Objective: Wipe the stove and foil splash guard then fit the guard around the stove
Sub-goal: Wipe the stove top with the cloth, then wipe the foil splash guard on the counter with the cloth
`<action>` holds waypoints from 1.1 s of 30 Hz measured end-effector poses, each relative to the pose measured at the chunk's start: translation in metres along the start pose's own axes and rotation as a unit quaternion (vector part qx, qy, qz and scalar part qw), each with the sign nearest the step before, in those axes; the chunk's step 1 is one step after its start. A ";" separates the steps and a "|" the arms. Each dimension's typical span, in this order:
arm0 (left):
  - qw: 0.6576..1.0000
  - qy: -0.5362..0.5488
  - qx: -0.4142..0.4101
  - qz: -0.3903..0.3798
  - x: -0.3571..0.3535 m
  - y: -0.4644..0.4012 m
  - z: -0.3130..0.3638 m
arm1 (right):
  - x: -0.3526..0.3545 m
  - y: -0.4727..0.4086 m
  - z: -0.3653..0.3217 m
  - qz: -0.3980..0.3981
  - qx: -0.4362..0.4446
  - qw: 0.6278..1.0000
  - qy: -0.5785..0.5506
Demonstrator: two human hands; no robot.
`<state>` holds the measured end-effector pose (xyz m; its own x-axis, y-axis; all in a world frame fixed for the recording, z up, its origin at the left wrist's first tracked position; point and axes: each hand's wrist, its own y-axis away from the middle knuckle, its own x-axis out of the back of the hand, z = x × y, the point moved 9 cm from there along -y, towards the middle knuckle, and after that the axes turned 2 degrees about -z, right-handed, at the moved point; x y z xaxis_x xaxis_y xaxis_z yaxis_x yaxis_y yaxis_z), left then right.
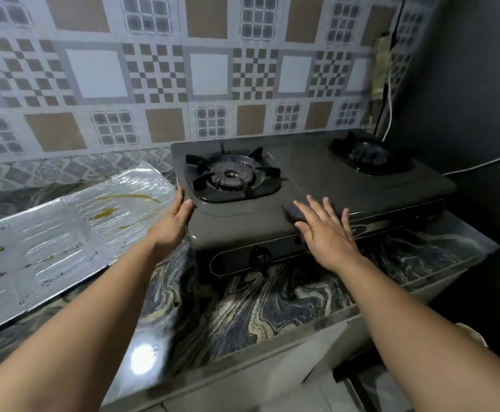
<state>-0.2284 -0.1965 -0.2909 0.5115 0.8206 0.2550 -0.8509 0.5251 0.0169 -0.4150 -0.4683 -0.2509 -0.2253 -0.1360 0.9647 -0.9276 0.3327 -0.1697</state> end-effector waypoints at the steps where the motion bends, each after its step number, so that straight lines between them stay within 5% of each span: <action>1: 1.000 -0.021 -0.002 0.016 0.001 0.001 0.004 | 0.001 -0.001 0.000 0.013 0.003 1.000 -0.012; 6: 0.980 -0.182 0.017 0.074 0.005 0.020 0.020 | 0.011 0.000 -0.006 0.082 -0.001 0.993 -0.086; 15: 0.957 -0.259 0.041 0.120 0.021 0.085 0.029 | 0.038 -0.002 -0.036 0.110 0.014 0.972 -0.205; 23: 0.938 -0.293 0.075 0.169 0.089 0.163 0.018 | 0.050 0.008 -0.168 0.102 0.134 0.943 -0.287; 33: 0.908 -0.318 0.136 0.238 0.229 0.305 -0.024 | -0.024 0.059 -0.361 -0.003 0.220 0.927 -0.303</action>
<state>-0.3684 0.1572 -0.2503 -0.0210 0.5987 0.8007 -0.9997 -0.0001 -0.0261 -0.3565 -0.1083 -0.2113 -0.2229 -0.6796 0.6989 -0.9311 -0.0639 -0.3591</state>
